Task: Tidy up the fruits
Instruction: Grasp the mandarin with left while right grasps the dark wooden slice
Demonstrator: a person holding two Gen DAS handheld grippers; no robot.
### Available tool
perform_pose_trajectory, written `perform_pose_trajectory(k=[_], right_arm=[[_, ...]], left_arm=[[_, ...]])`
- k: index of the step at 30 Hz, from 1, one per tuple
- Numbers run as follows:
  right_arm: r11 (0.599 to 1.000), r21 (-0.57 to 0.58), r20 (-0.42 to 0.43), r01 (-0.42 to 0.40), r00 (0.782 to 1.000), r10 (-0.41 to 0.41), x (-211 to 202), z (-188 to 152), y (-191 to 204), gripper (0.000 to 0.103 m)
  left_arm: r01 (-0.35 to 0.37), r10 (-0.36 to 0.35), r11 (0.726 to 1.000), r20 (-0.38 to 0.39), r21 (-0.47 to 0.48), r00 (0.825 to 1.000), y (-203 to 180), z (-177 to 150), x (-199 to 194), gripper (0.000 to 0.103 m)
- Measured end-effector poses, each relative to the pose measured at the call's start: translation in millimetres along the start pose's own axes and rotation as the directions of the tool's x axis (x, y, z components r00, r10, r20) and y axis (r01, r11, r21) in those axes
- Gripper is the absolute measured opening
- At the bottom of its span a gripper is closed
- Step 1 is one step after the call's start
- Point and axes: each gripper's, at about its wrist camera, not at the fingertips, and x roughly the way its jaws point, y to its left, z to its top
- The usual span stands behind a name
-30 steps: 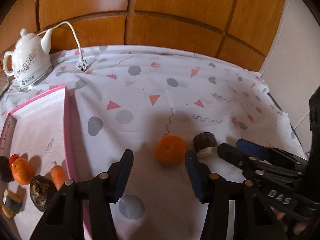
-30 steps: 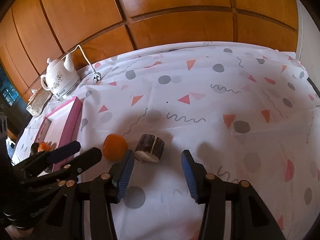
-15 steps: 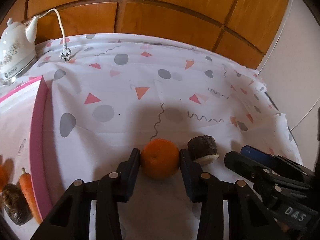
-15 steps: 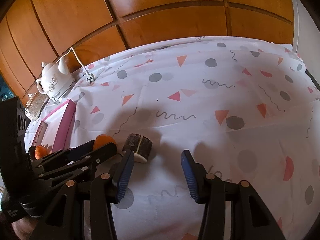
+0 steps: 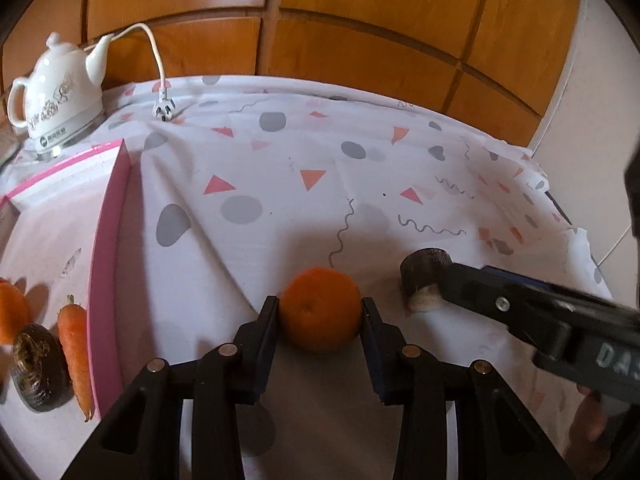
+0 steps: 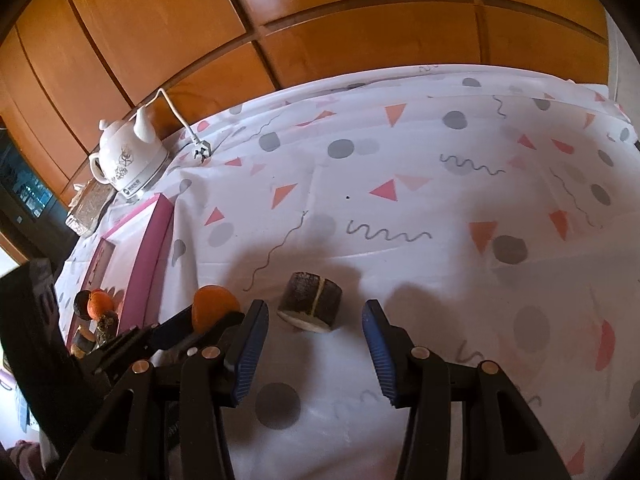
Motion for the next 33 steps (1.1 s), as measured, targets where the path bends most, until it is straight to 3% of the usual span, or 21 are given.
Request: perform_pose_trajectory(k=[10,11,16,21,33], right_arm=[[1.000,-0.021,-0.068,0.004,0.998,-0.005,32,7,5,0.050],[0.999,-0.035,-0.061,0.015,0.998,-0.017,34,6,6,0.040],[0.990,-0.132,0.000,0.053,0.999,-0.054,32,-1,10,0.041],[0.979,-0.147,0.090,0.143,0.987,-0.131,23,-7,1,0.040],[0.964,-0.167,0.124,0.209,0.974,-0.189,23,-14,-5,0.040]], left_arm=[[-0.012,0.012,1.000,0.022,0.002,1.000,-1,-3,3,0.040],[-0.010,0.010,1.000,0.026,0.000,1.000,0,-3,3,0.040],[-0.021,0.020,1.000,0.032,0.014,0.999,-3,-5,4,0.040],[-0.030,0.029,0.999,0.036,0.020,0.999,-3,-5,3,0.039],[-0.038,0.038,0.999,0.030,0.026,0.999,-5,-4,2,0.039]])
